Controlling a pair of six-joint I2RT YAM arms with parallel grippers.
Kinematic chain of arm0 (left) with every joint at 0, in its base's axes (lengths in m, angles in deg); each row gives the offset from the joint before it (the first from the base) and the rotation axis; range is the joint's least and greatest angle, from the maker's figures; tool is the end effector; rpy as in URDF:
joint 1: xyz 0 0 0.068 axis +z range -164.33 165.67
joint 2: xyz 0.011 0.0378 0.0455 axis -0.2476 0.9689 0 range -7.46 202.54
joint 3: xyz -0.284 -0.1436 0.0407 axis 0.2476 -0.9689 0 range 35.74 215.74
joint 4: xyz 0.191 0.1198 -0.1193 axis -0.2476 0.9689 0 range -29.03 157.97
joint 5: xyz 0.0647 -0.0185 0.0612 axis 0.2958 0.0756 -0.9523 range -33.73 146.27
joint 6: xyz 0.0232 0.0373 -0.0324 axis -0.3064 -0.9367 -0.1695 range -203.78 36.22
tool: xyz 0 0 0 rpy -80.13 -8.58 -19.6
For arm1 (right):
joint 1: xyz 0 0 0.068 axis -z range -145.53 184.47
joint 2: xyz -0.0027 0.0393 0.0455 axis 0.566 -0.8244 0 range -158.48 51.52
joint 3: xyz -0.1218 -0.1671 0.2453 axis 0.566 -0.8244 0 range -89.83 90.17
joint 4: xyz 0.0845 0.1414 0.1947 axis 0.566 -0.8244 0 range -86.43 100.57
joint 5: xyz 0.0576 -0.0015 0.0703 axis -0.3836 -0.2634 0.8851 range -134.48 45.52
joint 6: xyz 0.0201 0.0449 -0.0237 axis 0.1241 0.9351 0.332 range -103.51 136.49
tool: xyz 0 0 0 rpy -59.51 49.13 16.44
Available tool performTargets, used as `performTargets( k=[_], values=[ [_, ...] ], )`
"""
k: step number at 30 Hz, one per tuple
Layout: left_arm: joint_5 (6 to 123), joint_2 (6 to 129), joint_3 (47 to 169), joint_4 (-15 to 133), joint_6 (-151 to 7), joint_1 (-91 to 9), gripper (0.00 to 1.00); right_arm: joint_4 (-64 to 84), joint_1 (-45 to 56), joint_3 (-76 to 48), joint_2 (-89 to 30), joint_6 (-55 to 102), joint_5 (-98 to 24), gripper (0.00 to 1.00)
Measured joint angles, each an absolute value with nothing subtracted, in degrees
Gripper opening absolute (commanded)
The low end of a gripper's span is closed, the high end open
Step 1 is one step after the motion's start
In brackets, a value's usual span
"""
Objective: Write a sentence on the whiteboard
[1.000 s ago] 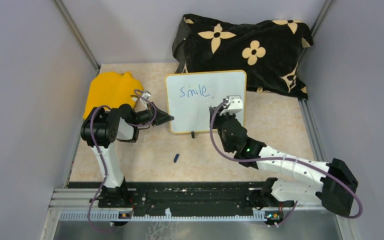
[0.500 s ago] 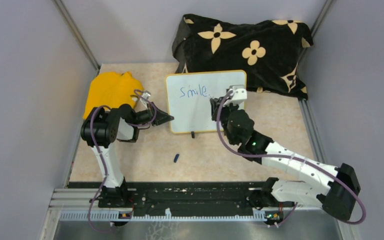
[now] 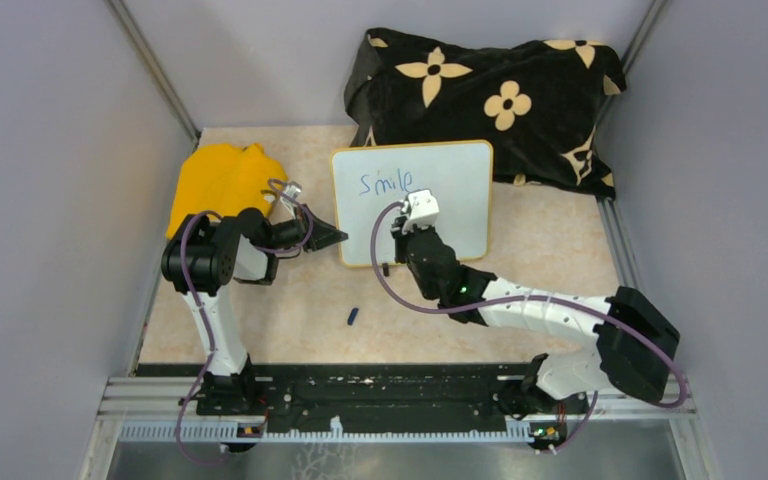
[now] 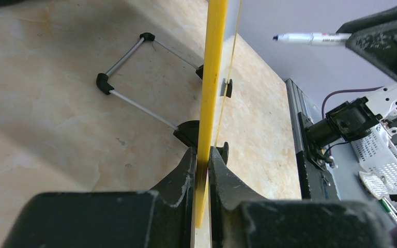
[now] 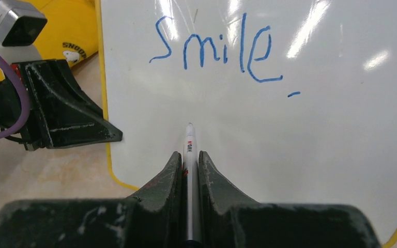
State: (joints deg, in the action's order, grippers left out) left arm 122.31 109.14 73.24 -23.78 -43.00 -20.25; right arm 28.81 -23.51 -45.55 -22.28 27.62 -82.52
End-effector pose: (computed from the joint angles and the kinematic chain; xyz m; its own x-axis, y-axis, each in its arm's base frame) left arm 0.3474 -0.0697 0.1799 -0.5439 -0.2103 -0.8124 0.7807 0.2283 -0.5817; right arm 0.1624 0.2171 0.3291 -0.1690 0.0167 -0.9855 -0.3208 0.9445 0.0710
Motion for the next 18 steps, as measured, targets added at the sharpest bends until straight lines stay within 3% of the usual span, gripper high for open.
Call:
performTargets(
  k=[18],
  values=[
    [122.31, 109.14, 73.24, -23.47, -43.38, -20.25, 0.0, 34.21, -24.9, -44.13, -31.63, 27.65, -82.81, 0.0]
  ],
)
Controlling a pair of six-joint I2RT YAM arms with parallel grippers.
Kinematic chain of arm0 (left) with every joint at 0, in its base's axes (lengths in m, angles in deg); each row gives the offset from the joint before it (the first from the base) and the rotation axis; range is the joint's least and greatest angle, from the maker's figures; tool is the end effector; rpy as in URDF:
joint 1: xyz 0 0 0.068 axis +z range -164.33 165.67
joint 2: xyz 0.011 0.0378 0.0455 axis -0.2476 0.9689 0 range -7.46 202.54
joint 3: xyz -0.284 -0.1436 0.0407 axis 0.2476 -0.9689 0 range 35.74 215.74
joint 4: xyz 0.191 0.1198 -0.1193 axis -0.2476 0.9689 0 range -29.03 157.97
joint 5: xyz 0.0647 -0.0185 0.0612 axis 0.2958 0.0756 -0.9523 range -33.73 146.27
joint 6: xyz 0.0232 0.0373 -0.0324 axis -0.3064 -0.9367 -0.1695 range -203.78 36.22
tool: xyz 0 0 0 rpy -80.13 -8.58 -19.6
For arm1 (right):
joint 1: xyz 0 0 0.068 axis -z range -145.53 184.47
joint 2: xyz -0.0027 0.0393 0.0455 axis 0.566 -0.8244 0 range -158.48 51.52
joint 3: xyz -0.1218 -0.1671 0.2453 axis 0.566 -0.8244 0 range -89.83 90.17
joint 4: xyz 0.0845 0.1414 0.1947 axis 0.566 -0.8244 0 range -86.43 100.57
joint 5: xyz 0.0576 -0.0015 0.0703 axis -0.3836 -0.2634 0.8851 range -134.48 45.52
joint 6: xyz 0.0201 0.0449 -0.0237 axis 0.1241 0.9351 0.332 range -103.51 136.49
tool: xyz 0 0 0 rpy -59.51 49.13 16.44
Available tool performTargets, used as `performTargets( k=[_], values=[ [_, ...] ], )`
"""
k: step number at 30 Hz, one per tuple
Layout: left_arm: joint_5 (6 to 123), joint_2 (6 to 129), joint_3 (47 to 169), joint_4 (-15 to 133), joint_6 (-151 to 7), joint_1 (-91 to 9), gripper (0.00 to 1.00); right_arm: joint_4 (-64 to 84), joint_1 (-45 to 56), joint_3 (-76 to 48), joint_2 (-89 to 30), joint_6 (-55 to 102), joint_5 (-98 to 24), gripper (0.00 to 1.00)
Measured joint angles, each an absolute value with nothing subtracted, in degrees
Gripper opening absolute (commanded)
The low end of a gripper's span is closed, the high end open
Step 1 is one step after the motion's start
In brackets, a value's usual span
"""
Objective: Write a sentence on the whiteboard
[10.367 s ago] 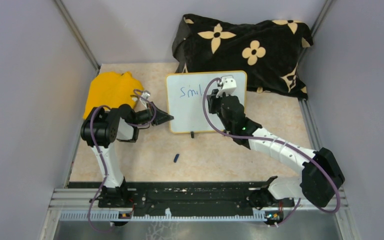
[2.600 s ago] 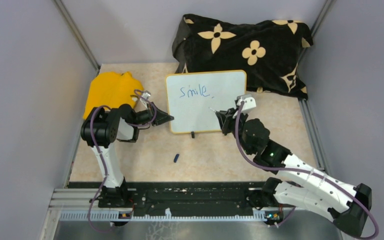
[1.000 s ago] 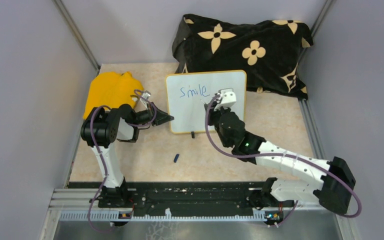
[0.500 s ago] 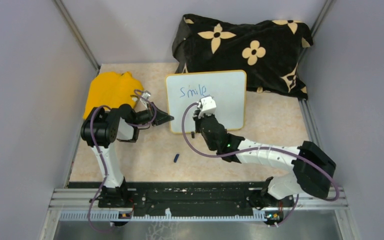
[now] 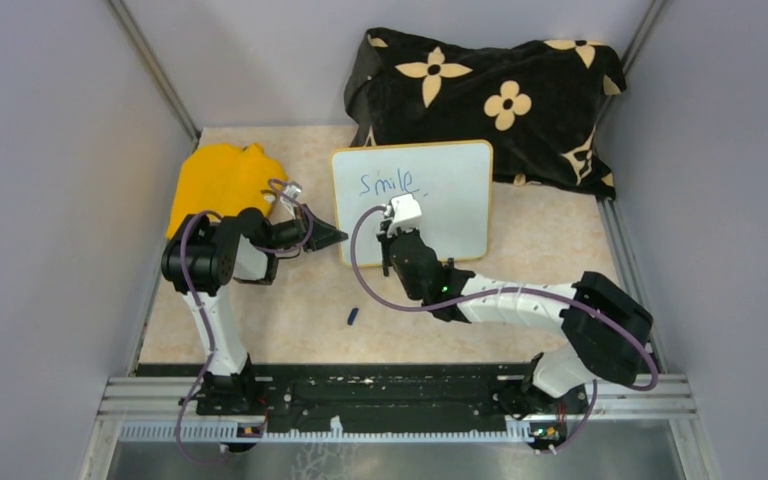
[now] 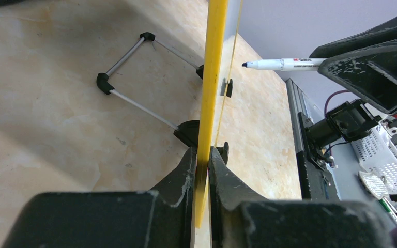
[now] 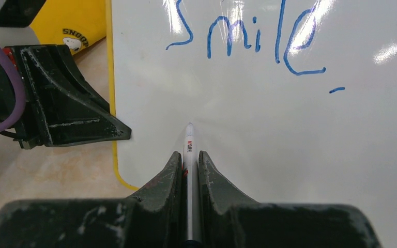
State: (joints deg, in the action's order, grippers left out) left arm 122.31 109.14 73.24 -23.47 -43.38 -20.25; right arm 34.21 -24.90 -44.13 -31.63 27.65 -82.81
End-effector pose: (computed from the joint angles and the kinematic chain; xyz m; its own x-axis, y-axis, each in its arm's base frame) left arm 0.3474 -0.0697 0.1794 -0.5431 -0.2083 -0.8134 0.7811 0.2300 -0.5804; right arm 0.1764 0.2534 0.3029 -0.1907 -0.0240 -0.9814 -0.3376 0.9403 0.0426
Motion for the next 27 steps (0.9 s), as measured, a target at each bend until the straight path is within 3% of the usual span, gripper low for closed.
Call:
performTargets(
  k=[27],
  values=[
    [122.31, 109.14, 73.24, -23.47, -43.35, -20.25, 0.0, 35.02, -25.12, -41.69, -35.54, 28.72, -79.48, 0.0]
  ],
)
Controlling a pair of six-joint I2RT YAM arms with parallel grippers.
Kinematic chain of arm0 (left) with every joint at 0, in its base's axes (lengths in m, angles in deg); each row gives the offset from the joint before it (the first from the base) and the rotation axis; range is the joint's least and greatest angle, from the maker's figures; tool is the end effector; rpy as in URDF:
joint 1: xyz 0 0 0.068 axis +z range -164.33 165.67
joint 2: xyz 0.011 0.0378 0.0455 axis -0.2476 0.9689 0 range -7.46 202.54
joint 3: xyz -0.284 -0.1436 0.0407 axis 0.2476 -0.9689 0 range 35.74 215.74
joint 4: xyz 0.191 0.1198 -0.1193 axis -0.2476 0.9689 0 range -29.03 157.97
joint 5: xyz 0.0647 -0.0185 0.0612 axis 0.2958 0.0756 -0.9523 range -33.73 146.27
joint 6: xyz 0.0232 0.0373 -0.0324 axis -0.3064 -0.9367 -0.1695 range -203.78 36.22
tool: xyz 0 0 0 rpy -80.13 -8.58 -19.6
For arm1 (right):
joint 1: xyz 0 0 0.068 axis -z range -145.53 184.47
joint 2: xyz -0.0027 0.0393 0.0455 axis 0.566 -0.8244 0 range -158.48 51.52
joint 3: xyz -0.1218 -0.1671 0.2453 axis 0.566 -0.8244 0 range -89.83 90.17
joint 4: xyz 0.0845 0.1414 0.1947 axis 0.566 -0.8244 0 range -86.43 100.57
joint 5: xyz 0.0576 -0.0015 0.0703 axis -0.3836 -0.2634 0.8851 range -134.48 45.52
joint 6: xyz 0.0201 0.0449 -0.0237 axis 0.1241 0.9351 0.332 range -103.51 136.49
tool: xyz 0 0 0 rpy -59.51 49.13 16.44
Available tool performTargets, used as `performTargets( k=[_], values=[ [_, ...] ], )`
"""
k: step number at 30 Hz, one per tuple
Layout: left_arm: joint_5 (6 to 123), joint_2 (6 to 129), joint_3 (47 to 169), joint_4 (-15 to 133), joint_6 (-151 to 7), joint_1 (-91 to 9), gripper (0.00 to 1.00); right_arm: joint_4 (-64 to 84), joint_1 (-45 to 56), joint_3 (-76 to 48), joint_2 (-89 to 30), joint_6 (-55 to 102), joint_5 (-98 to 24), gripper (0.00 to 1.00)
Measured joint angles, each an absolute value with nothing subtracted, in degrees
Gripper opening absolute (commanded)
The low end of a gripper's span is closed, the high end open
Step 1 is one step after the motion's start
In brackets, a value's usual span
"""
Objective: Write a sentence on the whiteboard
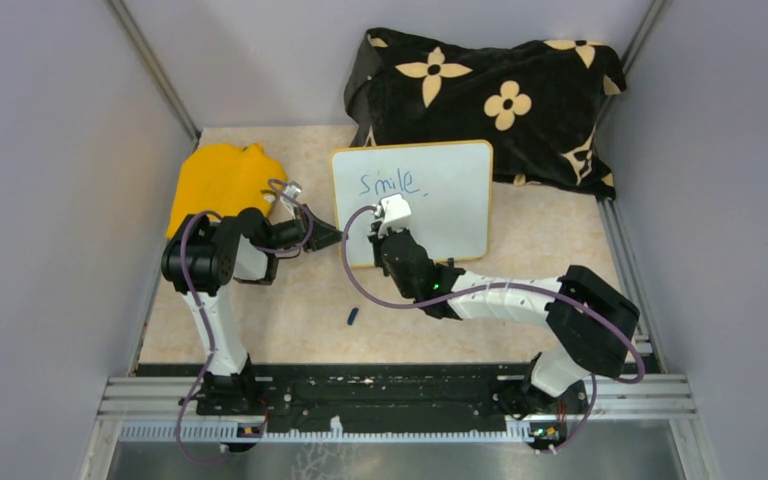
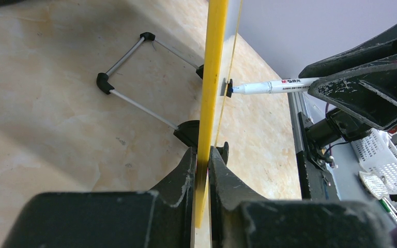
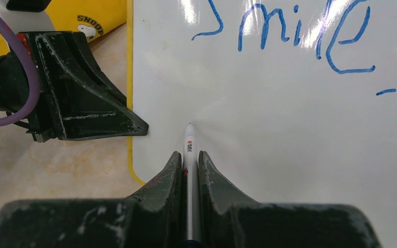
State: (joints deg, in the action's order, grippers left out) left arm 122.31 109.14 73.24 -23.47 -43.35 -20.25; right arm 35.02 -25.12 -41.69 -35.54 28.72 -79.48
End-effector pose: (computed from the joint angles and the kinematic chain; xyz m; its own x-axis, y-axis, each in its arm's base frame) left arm 0.3474 -0.0697 0.1794 -0.5435 -0.2084 -0.8131 0.7809 0.2299 -0.5809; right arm 0.1839 0.2719 0.2975 -0.2138 -0.0214 -0.9766 -0.3889 0.9190 0.0650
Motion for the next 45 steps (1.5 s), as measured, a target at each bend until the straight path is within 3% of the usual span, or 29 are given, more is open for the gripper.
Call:
performTargets(
  k=[45],
  values=[
    [122.07, 109.14, 73.24, -22.77, -43.57, -20.35, 0.0, 30.63, -25.73, -40.68, -38.1, 31.56, -79.51, 0.0]
  ],
)
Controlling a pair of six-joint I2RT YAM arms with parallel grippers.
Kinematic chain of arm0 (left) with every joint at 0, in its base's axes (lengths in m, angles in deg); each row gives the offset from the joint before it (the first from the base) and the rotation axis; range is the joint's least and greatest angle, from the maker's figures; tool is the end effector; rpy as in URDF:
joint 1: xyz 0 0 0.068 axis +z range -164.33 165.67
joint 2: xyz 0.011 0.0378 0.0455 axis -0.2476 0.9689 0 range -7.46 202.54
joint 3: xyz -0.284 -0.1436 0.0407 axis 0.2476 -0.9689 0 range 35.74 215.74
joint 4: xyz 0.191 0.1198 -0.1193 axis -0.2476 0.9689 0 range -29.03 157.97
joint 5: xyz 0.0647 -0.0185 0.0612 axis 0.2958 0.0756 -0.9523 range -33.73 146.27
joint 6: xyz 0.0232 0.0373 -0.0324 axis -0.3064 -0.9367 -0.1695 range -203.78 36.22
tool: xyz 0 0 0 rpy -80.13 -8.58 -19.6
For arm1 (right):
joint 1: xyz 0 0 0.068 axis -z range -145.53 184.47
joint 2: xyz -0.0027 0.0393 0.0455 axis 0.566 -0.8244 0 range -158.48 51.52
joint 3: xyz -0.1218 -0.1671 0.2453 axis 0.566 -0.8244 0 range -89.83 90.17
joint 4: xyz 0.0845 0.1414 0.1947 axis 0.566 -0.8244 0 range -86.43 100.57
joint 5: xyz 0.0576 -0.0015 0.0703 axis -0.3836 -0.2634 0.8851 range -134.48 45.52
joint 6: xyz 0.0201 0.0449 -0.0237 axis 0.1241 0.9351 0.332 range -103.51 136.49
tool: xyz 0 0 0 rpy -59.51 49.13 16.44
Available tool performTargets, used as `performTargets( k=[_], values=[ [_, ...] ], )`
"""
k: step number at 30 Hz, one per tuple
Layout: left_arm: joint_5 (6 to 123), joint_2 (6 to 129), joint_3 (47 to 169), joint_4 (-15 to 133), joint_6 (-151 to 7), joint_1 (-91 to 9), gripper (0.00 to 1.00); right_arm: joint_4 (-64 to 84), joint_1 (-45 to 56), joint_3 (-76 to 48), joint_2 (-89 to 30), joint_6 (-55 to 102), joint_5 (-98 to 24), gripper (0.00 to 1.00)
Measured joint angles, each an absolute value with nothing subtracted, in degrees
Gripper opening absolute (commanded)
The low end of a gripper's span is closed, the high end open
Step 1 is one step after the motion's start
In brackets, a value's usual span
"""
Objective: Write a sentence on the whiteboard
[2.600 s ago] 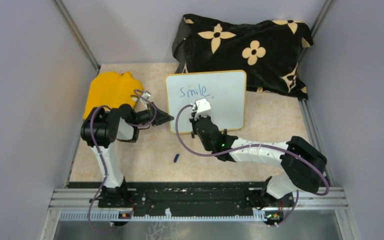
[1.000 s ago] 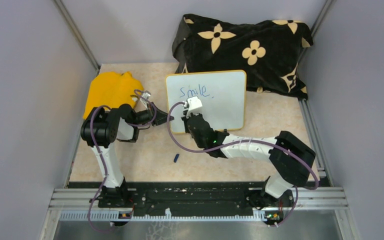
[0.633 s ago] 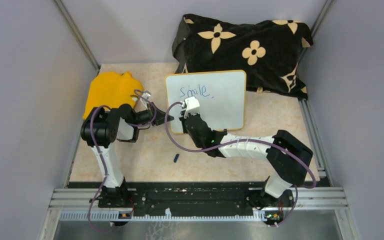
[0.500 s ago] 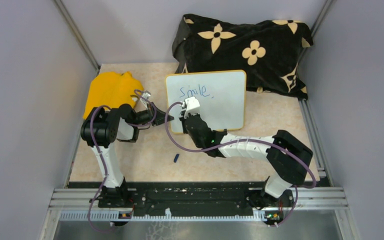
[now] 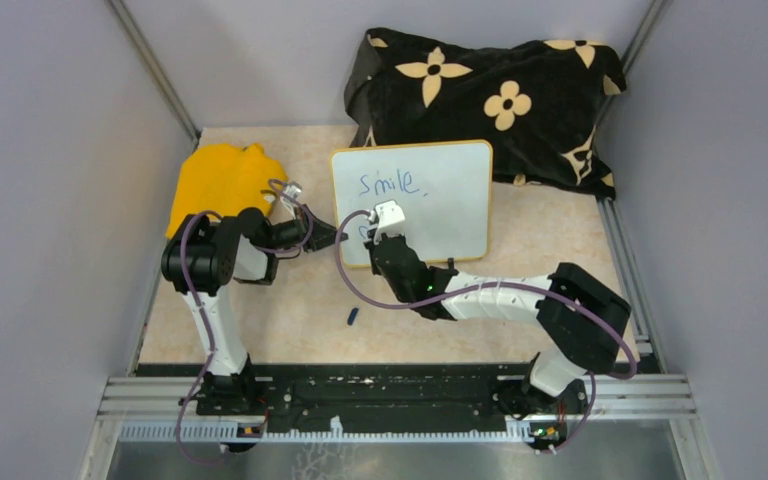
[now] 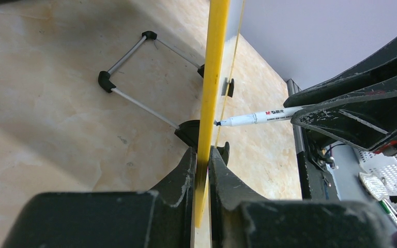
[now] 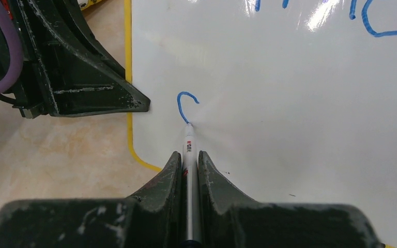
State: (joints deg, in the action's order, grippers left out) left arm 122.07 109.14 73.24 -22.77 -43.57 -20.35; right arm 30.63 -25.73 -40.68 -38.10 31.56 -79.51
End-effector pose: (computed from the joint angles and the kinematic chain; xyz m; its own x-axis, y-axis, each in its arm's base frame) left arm 0.3476 -0.0702 0.1784 -0.5499 -0.2081 -0.8089 0.7753 0.2331 -0.5870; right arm 0.1849 0.2807 0.2816 -0.2827 -0.0652 -0.9570 -0.3829 0.9224 0.0503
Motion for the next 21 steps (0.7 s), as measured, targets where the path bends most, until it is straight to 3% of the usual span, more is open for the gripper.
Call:
performTargets(
  k=[21],
  values=[
    [122.14, 109.14, 73.24, -22.66, -43.79, -20.46, 0.0, 29.66, -25.63, -42.6, -36.77, 32.17, -77.54, 0.0]
  ],
)
